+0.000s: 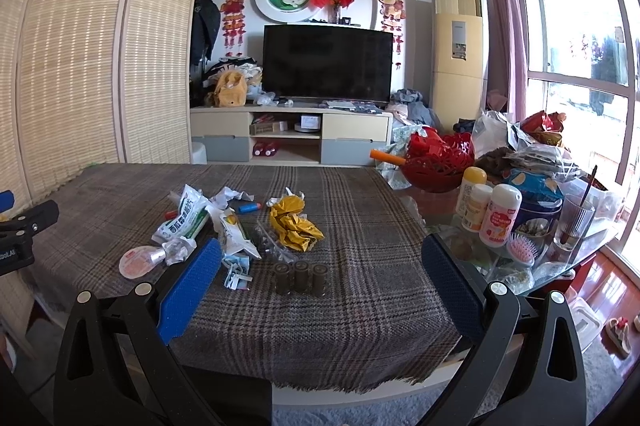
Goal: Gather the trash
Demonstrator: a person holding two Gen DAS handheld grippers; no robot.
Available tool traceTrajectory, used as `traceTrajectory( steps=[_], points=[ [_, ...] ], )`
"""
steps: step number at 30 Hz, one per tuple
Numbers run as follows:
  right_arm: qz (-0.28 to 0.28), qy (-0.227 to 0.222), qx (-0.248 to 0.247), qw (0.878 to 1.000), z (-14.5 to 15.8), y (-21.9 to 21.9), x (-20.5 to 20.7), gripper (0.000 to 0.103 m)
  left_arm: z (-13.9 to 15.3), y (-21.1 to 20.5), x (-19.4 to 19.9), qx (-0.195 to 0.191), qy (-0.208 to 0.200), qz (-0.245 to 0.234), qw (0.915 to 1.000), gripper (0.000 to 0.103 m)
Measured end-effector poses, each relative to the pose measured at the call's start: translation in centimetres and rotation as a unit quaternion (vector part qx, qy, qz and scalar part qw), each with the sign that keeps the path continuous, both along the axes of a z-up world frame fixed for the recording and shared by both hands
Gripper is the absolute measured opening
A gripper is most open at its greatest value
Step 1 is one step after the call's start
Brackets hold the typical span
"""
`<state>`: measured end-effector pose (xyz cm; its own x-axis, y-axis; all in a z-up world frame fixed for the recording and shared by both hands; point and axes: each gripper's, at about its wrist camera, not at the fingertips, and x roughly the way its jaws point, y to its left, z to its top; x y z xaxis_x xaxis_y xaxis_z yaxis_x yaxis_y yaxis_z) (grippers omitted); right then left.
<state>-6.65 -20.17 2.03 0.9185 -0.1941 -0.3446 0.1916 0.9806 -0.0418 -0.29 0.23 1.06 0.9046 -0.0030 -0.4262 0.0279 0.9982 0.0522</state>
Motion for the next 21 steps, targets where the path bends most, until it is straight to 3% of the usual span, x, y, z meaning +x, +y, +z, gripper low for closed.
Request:
traceTrajectory(
  steps=[13,21],
  points=[
    [0.019,0.001,0.024,1.0,0.6,-0.5,-0.1,0.1,-0.2,0.0,0.2,-0.007,0.01,-0.011,0.9999,0.095],
    [0.028,0.038,0.064,0.997,0.4,-1.5,1.8,0.1,-0.3,0.4,0.5,-0.002,0.014,-0.013,0.9998,0.095]
  ],
)
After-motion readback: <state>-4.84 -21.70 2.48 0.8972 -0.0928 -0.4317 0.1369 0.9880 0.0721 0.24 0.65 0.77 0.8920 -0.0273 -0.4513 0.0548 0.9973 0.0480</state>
